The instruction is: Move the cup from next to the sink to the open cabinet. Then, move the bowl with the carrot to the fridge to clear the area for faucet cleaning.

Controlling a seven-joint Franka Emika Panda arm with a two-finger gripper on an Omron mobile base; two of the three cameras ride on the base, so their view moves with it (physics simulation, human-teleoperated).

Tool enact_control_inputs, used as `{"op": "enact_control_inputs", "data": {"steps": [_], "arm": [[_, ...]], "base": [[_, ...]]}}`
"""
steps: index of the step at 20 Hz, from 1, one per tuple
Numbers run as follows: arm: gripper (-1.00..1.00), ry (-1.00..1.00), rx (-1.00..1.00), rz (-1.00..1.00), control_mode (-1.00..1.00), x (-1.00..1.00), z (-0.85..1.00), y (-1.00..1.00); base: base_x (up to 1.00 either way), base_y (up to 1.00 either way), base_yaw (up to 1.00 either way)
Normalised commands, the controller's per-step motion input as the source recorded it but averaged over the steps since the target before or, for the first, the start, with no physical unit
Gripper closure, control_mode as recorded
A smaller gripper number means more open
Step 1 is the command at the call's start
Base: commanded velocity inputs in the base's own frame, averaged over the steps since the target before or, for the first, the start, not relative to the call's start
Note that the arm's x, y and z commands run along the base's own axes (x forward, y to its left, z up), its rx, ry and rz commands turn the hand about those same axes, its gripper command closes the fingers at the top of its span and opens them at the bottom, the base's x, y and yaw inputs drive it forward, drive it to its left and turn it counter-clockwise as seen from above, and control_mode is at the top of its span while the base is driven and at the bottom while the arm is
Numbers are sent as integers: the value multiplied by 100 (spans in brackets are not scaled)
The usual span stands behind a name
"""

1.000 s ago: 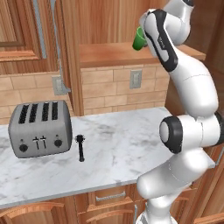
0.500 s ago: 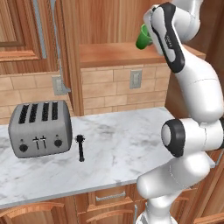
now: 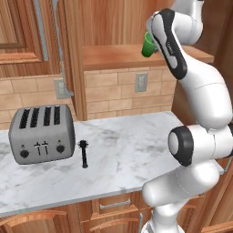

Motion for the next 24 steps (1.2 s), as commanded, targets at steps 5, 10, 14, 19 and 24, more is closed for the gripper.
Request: {"op": "enact_control_inputs", "data": {"steps": [5, 10, 14, 19, 24], "arm": [[100, 6, -6, 0, -100, 23, -8, 0], [100, 8, 0, 0, -100, 50, -1, -3], [-100, 2, -1, 0, -100, 33, -9, 0], [-100, -6, 0, 0, -100, 9, 6, 0], [-100, -22, -4, 0, -100, 0, 24, 0]], "base": [[0, 0, 0], [0, 0, 0], [0, 0, 0], [0, 0, 0], [0, 0, 0]]}}
